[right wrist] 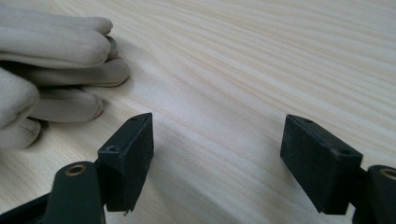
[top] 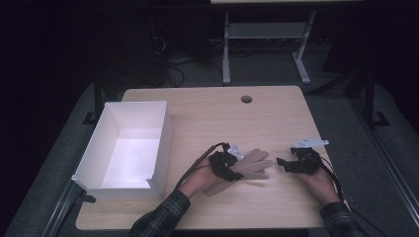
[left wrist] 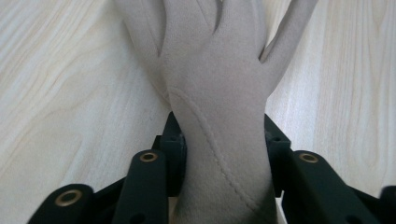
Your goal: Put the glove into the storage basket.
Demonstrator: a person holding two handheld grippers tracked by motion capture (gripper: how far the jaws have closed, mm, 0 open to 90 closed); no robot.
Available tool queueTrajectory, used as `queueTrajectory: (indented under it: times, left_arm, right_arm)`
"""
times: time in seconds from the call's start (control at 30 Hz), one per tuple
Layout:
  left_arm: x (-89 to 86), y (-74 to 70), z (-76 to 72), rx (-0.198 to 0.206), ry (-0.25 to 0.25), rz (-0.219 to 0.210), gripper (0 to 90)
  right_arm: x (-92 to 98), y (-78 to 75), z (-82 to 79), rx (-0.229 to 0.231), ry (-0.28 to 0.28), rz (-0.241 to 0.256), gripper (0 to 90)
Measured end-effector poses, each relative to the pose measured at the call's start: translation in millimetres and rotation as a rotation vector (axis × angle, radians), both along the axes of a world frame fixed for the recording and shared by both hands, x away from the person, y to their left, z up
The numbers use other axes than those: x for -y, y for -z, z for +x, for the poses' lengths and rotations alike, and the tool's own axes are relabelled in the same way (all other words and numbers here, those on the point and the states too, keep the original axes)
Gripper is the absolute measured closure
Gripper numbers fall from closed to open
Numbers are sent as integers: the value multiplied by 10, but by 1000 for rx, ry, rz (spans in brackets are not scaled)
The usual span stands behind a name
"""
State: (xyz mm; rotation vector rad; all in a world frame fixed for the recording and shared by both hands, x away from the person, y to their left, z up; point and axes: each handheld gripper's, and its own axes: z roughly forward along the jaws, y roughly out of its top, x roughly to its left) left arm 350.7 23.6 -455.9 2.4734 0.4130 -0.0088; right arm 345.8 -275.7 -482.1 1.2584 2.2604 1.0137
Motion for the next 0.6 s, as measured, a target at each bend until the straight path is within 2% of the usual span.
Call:
queueTrajectory:
  times: [0.2,0.37,0.43,0.6]
  left_arm:
    - [-24,-28,19,-15,-15,-9,654]
    - [-79,-134,50,-18,-48,-10,662]
    - [-126,-213,65,-28,-72,-27,663]
    - [-169,-352,73,-23,-92,-32,663]
  right_arm:
    - [0,0,0,0,1,0,255]
    - [0,1,0,1,0,-1,255]
    - [0,1,-2,2,-2,-1,253]
    - [-4,-2,-6,-3,3,0,251]
